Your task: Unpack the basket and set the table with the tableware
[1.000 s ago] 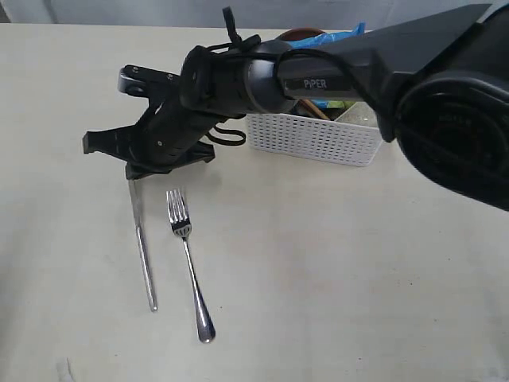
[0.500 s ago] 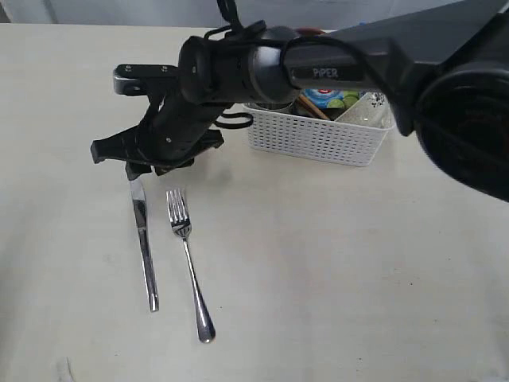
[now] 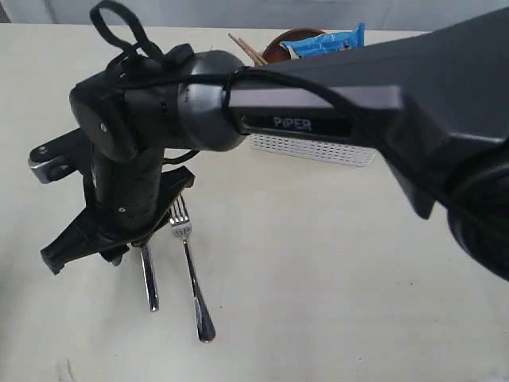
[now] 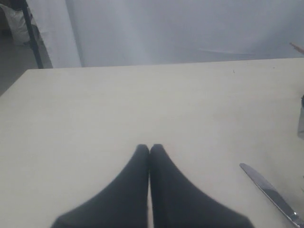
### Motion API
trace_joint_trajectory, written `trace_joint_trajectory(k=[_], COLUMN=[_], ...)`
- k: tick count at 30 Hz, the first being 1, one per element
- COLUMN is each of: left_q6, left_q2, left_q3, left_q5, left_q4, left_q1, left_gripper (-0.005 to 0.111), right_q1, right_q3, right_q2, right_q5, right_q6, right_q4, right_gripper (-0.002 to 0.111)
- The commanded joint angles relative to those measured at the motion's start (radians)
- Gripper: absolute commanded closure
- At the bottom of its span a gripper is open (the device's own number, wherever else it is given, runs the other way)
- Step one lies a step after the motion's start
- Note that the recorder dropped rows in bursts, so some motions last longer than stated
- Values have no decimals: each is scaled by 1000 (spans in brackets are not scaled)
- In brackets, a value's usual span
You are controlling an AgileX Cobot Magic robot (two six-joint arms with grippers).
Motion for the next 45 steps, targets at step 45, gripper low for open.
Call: trace_joint_trajectory(k=[45], left_q6=[0], left_q2=[-3], left_q3=[3], left_q5=[-1], left_q4=[12], left_q1=[2], left_gripper=[107], right_q1=[-72], right_q3=[302], right_q2=[-74], right_q5=[-277], right_q6=[531], right_q4=[98], right_gripper=[109])
